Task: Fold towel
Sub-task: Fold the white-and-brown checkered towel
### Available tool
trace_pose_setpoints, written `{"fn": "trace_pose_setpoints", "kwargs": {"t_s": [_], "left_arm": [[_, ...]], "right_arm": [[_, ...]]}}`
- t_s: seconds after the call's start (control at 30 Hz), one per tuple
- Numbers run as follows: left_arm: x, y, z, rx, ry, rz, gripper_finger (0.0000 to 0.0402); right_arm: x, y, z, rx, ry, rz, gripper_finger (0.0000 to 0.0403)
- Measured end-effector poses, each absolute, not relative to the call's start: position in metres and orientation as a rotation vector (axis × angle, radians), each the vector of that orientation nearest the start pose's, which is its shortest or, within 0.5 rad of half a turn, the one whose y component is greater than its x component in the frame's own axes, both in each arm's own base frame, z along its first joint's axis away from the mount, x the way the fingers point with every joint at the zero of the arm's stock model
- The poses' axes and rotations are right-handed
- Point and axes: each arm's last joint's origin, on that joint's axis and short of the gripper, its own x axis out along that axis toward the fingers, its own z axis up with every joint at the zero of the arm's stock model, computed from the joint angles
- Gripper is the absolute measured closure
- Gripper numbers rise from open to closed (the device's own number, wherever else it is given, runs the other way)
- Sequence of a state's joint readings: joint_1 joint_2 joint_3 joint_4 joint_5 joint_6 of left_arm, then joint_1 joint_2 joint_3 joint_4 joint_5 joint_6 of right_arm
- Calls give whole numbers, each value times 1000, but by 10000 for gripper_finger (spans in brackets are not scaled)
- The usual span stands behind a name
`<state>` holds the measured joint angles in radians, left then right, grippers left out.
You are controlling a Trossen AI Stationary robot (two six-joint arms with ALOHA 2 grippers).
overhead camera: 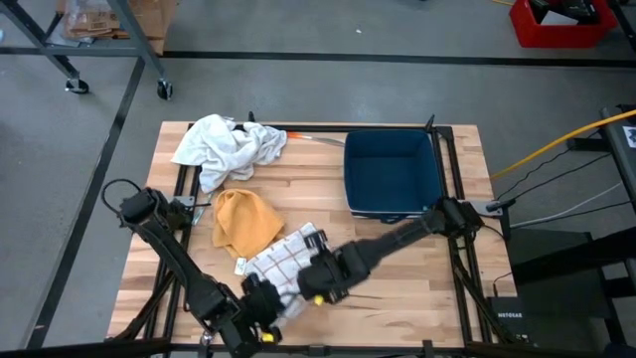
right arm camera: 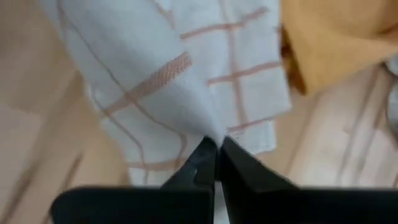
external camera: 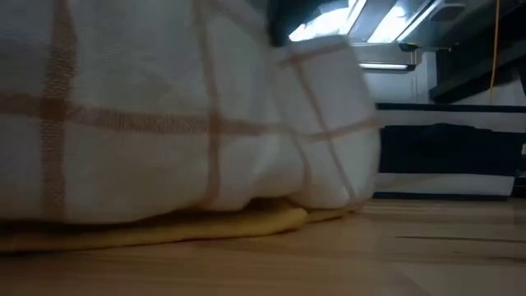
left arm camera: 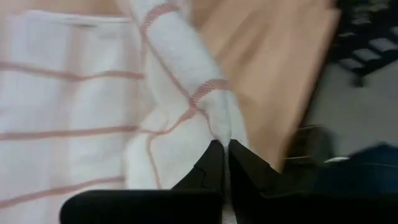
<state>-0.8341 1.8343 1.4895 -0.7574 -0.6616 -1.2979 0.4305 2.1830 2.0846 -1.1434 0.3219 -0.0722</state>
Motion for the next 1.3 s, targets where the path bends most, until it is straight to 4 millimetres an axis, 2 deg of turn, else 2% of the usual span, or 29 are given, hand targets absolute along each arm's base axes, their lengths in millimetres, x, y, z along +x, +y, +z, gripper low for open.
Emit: {"fn": "trace_pose_setpoints", "kwargs": {"t_s": [0.27,0.43,0.57,0.7,0.87,1.13,1.3], "left_arm": [[248,-240,246,-342,854,620,401],[246,-224,244,-267,897,714,401],[251,-215,243,-216,923,739,398],[257,-207,243,-186,945,745,385],[262,-197,243,-188,967,792,361],[263,-188,243,-175,1009,833,293],[263,-188,243,-177,1010,835,274]], "right_arm": [[448,120,269,-431,1076,61,387],[460,85,269,-321,1062,93,387],[465,66,266,-285,1068,75,384],[468,56,261,-274,1081,60,376],[470,54,257,-269,1085,58,354],[470,54,257,-271,1084,51,275],[470,54,257,-271,1089,51,232]]}}
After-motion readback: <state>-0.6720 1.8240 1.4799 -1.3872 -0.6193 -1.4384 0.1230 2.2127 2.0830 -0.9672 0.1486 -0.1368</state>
